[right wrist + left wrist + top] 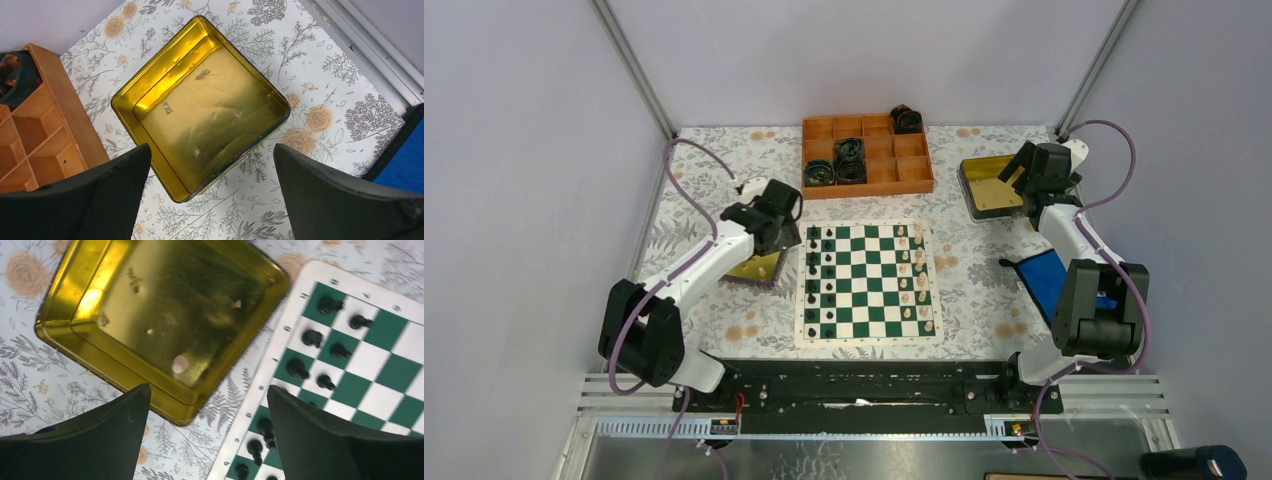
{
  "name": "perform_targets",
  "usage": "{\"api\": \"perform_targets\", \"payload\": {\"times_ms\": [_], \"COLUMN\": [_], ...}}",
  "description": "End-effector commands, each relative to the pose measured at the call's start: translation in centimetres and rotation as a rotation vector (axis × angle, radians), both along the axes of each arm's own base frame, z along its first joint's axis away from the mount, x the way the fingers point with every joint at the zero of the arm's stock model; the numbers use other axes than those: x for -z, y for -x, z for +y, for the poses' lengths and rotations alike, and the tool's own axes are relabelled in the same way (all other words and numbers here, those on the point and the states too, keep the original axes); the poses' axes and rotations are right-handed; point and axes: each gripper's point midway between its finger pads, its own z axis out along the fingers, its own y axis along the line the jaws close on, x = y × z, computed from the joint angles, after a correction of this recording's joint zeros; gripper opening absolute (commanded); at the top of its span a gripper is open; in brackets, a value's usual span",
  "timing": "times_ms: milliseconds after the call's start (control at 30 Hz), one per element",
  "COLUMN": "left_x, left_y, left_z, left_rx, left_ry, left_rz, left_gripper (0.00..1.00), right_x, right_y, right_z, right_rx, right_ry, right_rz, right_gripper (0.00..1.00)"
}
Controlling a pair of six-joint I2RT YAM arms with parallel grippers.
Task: Set up the chess pieces on the board
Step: Pick up the chess piece from the storage box.
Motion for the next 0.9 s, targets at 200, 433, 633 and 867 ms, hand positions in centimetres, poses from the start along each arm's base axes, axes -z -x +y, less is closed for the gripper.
{"api": "perform_targets", "payload": {"times_ms": [200, 433, 633, 867], "left_x": [2.3, 3.9, 5.9, 7.2], "left_y": [-0.1, 0.2, 0.5, 0.3], "left_z": [3.7, 3.5, 3.3, 3.6], "left_rx": [-0.16, -0.162, -0.161, -0.171], "left_ry": [0.166, 0.222, 0.248, 0.262], "left_rz": [0.023, 0.069, 0.124, 0.145], "left_gripper": [0.91, 0.79, 0.74, 0.67], "right_x": [-2.0, -1.8, -1.7, -1.6], "right_y": [-1.3, -1.3, -1.4, -1.5], "right_z": [0.3, 0.3, 0.2, 0.2], "right_rx": [-0.015, -0.014, -0.012, -0.012], "right_ry": [-0.003, -0.001, 0.003, 0.006], "right_rz": [-0.064, -0.058, -0.054, -0.051], "right_gripper": [1.0, 1.0, 1.0, 1.0]}}
